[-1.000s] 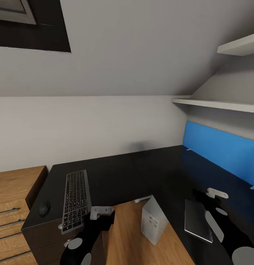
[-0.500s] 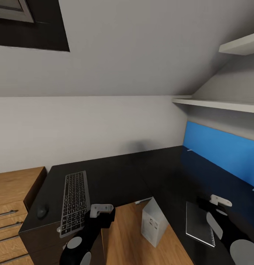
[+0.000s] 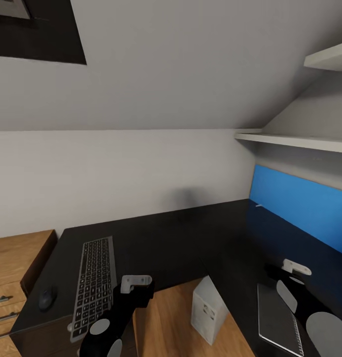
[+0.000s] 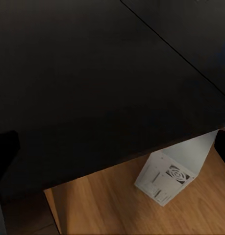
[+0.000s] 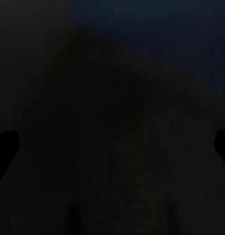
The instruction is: In the bedroom, organize the workspace by keeping the computer under the desk, ensuring the monitor is on the desk, placing the keyboard on the desk next to the monitor, placing the mouse on the desk next to the keyboard, moving the folder from the swivel chair onto the desk next to the mouse, stacking the notebook on top of the folder with the pen on top of the notebook, and positioning the swivel chair next to the desk.
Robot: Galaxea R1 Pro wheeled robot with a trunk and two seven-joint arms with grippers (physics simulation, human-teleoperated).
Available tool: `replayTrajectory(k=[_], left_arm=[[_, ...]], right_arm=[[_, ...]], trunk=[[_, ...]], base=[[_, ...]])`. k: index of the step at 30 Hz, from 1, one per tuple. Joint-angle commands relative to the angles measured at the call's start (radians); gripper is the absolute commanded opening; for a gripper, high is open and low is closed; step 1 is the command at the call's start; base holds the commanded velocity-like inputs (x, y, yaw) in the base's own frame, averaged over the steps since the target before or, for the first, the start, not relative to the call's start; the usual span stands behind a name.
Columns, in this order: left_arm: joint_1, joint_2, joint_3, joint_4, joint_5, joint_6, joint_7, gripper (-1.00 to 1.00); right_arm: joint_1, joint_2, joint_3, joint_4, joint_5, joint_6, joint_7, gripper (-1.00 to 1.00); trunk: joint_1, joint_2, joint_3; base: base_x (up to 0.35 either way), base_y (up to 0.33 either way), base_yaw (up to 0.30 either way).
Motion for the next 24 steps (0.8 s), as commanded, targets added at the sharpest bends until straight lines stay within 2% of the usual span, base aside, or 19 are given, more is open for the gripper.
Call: replayTrajectory(k=[1,5,8,13,16,24], left_arm=[[-0.001,0.000,-0.002,-0.001,0.011,0.004,0.009,1.00],[-0.001,0.000,-0.002,-0.002,0.012,0.004,0.009,1.00],[-0.001,-0.002,-0.004,-0.002,0.012,0.003,0.009,1.00],[-0.001,-0.006,-0.008,-0.002,0.012,0.001,0.011,1.00],[-0.001,-0.007,-0.008,-0.002,0.012,0.001,0.018,1.00],[-0.001,-0.007,-0.010,-0.002,0.013,0.003,0.052,1.00]], right_arm=[[0.000,0.000,0.000,-0.002,-0.004,0.008,-0.003,1.00],[-0.003,-0.004,-0.001,0.004,-0.005,0.025,-0.007,1.00],[-0.004,-0.008,-0.017,0.006,-0.007,0.088,-0.009,1.00],[-0.004,-0.015,-0.073,0.006,-0.006,0.107,-0.012,1.00],[-0.004,-0.022,-0.088,0.006,-0.006,0.111,-0.012,1.00],[-0.004,-0.024,-0.093,0.006,-0.007,0.137,-0.013,1.00]], trunk=[[0.000,-0.001,-0.001],[0.000,-0.001,-0.001],[0.000,-0.001,-0.001],[0.019,-0.036,-0.017],[0.031,-0.057,-0.026],[0.058,-0.106,-0.048]], base=[[0.028,0.000,0.000],[0.010,0.000,0.000],[0.001,0.000,0.000],[0.000,0.000,0.000],[0.000,0.000,0.000],[0.000,0.000,0.000]])
